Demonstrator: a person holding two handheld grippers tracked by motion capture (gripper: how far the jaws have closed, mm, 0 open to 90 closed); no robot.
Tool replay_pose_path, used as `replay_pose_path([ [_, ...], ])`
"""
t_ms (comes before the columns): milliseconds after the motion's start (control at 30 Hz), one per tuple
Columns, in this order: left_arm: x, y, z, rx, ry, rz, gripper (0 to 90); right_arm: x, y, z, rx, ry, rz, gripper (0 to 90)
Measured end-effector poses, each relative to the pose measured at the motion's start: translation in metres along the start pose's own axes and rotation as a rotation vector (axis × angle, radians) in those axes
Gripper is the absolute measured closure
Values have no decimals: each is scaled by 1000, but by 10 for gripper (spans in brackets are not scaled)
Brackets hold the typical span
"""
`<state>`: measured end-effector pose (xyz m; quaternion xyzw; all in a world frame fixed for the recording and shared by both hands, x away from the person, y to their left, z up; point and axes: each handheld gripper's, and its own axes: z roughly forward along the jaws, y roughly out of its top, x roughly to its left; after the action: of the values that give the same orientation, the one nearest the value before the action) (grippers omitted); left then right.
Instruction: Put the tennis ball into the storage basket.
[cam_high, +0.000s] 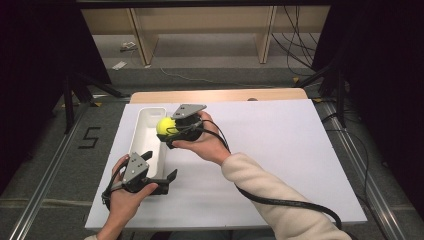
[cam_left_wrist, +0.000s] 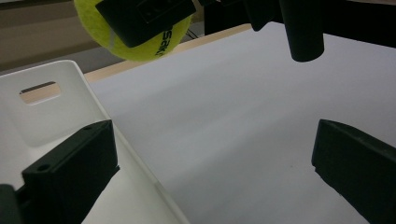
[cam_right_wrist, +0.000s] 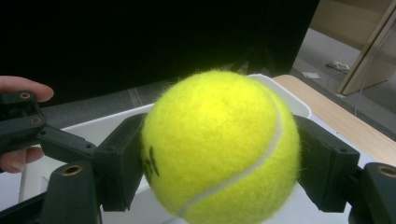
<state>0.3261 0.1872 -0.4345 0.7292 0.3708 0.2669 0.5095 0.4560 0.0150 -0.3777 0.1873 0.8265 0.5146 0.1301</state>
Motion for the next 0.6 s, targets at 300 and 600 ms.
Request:
replay_pose_path([
  [300, 0, 0, 0, -1, 0, 1, 0, 0, 4, 2, -4, 3, -5, 262],
  [600, 0, 0, 0, 0, 0, -1, 0, 1, 5, 5, -5, 6, 0, 262],
])
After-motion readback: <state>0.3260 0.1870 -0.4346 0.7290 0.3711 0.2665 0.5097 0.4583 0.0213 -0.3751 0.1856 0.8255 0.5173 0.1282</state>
